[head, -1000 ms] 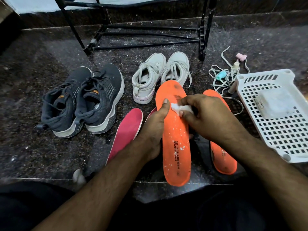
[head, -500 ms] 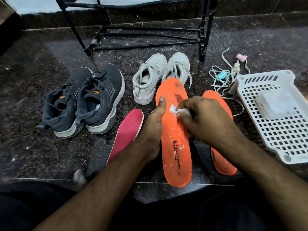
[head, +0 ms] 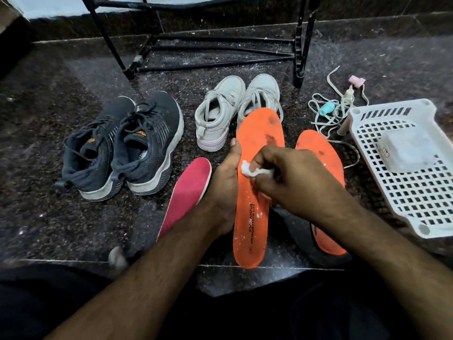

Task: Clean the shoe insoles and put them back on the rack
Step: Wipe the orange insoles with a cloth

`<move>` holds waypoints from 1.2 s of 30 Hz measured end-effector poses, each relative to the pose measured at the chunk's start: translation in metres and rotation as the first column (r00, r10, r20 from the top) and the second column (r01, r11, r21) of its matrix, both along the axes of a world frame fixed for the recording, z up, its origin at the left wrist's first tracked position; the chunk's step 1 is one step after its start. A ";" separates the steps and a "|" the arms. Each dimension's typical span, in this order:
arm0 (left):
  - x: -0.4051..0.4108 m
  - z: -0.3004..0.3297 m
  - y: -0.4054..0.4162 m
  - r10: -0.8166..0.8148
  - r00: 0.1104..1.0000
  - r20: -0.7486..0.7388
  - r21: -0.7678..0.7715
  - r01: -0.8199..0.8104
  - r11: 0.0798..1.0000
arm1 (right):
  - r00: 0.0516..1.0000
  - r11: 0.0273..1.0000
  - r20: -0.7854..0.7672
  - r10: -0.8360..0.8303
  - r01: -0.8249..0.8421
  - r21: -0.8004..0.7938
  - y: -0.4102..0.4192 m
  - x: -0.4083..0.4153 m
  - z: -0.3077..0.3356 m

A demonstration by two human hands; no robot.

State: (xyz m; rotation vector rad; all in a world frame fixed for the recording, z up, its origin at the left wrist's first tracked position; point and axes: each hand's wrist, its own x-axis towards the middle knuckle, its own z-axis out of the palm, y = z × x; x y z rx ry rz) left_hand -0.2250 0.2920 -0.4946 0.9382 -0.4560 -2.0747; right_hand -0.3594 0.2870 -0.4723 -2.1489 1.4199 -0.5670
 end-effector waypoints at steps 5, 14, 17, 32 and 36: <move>-0.003 -0.001 0.002 -0.011 0.989 0.149 -0.066 0.021 0.998 | 0.982 0.982 -0.092 -0.163 0.152 -0.111 -0.012 -0.013 0.002; -0.003 0.004 0.004 -0.048 0.995 0.090 -0.050 0.052 0.997 | 0.986 0.986 0.040 -0.164 0.164 0.002 -0.013 -0.013 0.004; -0.005 0.003 0.005 -0.021 0.996 0.086 -0.043 0.025 0.999 | 0.972 0.974 0.062 -0.226 0.226 -0.002 -0.011 -0.012 0.004; -0.002 -0.001 0.001 0.059 0.998 -0.014 0.020 -0.058 0.998 | 0.996 0.999 0.082 -0.029 0.026 0.039 0.011 0.008 0.001; -0.007 0.003 0.001 0.093 0.996 0.008 -0.020 -0.093 0.996 | 0.986 0.990 0.088 -0.140 0.141 -0.010 -0.007 -0.005 -0.002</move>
